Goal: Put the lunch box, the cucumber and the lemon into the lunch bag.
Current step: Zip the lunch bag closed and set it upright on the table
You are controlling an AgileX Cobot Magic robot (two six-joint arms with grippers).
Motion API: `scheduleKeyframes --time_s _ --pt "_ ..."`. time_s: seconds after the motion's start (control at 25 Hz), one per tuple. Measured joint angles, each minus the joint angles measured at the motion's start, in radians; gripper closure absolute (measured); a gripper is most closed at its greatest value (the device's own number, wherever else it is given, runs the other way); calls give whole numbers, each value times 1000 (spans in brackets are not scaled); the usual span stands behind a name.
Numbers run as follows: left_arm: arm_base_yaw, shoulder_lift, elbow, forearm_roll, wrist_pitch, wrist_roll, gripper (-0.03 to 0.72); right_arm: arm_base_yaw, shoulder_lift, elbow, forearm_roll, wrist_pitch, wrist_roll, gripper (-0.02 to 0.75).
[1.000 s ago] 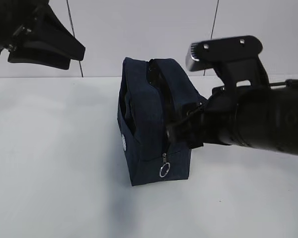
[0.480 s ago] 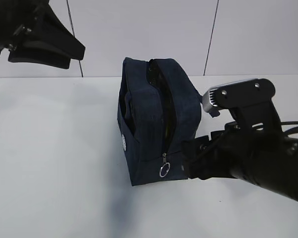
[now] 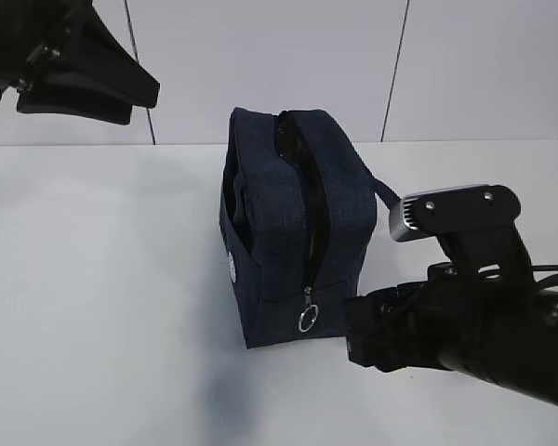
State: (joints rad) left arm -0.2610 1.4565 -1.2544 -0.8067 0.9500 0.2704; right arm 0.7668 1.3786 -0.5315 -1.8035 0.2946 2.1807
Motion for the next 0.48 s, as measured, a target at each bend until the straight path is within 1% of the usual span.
scheduleKeyframes --time_s 0.16,0.24,0.32,0.4,0.48 --pt "0 0 0 -6 -1 0 410 0 0 0 -2 -69 48 256" --pt "0 0 0 -6 -2 0 410 18 0 0 -3 -87 79 256" --pt "0 0 0 -7 -2 0 410 69 0 0 -3 -88 114 256" --pt "0 0 0 -8 -2 0 410 143 0 0 -3 -64 142 256" --pt "0 0 0 -8 -3 0 410 245 5 0 -3 12 149 260"
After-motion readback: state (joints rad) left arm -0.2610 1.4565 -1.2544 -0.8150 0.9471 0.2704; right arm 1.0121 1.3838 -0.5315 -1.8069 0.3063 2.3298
